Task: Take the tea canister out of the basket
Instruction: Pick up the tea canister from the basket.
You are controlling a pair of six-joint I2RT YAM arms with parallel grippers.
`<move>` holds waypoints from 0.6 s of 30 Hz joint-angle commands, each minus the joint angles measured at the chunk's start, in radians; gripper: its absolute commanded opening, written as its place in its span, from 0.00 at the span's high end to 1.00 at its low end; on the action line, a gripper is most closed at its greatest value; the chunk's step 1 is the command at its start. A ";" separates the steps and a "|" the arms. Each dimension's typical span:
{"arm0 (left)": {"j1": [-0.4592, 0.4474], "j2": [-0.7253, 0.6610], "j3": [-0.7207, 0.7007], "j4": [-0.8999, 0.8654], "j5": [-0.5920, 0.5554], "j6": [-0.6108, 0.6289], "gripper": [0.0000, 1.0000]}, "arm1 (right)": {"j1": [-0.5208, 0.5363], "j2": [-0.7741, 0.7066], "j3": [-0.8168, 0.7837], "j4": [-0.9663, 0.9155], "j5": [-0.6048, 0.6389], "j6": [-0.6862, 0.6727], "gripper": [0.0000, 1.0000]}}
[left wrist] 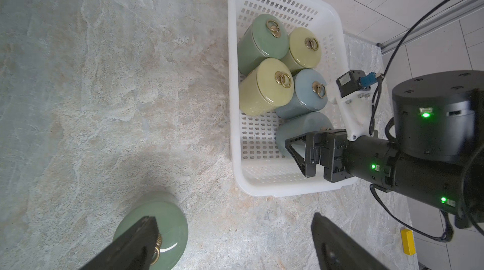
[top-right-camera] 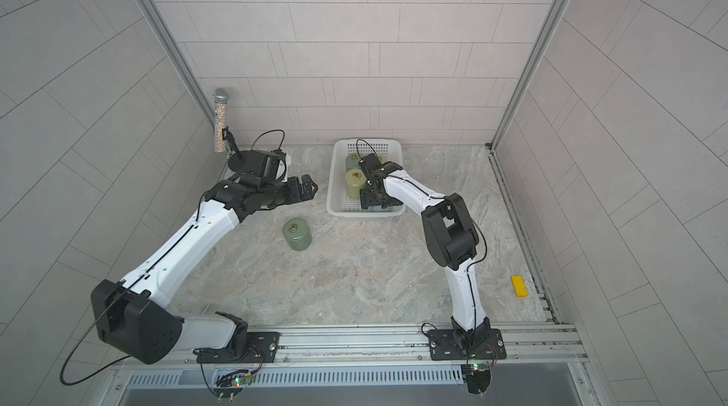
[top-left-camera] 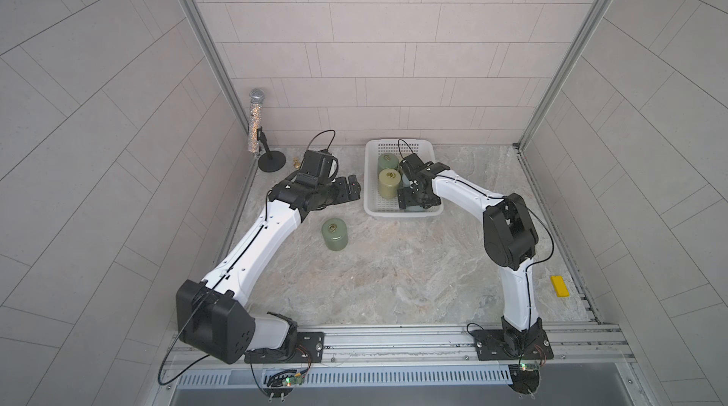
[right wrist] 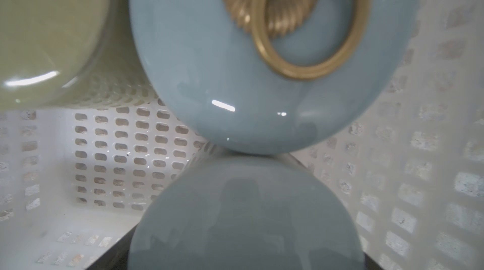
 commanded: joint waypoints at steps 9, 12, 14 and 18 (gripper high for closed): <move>0.004 -0.004 -0.010 0.010 0.027 0.004 0.00 | 0.002 0.052 0.060 -0.033 0.048 -0.028 0.03; 0.004 -0.004 -0.009 0.008 0.036 0.004 0.00 | 0.003 0.065 0.080 -0.042 0.049 -0.032 0.04; 0.004 -0.003 -0.012 0.006 0.037 0.007 0.00 | 0.002 0.066 0.083 -0.042 0.046 -0.032 0.05; 0.004 -0.006 -0.009 0.012 0.057 0.017 0.00 | 0.002 0.058 0.078 -0.044 0.040 -0.035 0.12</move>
